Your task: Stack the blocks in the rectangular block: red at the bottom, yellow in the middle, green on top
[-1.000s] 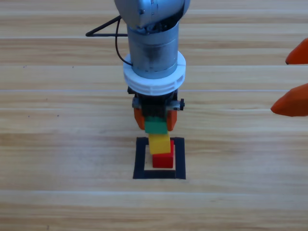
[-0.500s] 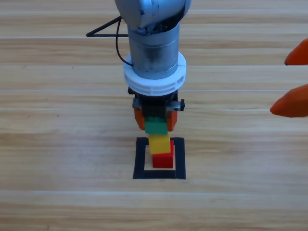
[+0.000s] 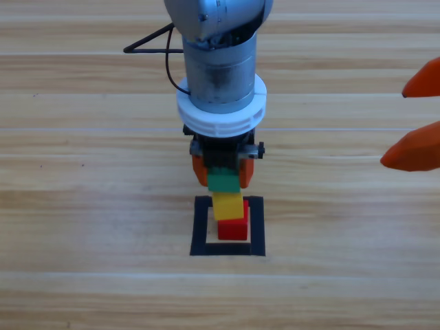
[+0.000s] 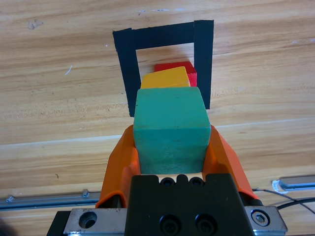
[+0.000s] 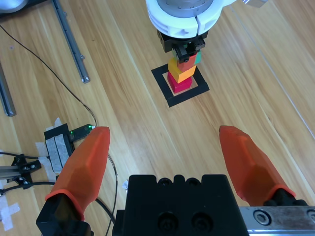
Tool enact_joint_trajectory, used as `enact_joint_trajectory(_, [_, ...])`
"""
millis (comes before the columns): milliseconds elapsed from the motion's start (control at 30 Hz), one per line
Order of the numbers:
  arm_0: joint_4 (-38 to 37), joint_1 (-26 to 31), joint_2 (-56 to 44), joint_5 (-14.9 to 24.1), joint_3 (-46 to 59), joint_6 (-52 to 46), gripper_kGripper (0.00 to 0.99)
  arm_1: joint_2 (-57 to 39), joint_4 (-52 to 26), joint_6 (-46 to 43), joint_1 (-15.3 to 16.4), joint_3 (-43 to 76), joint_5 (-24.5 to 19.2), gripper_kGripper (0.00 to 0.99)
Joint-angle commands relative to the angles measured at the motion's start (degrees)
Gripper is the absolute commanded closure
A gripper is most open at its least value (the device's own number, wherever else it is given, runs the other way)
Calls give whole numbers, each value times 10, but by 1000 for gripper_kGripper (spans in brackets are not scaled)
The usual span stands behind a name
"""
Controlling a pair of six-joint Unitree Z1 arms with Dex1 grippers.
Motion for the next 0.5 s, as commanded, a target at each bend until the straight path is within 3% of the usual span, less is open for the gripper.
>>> enact_joint_trajectory(33, [5, -14, 38, -7, 6, 4, 990, 23, 10, -4, -15, -5, 5, 11])
enact_joint_trajectory(500, [5, -14, 46, -9, -2, 8, 990, 22, 11, -4, -15, -6, 6, 11])
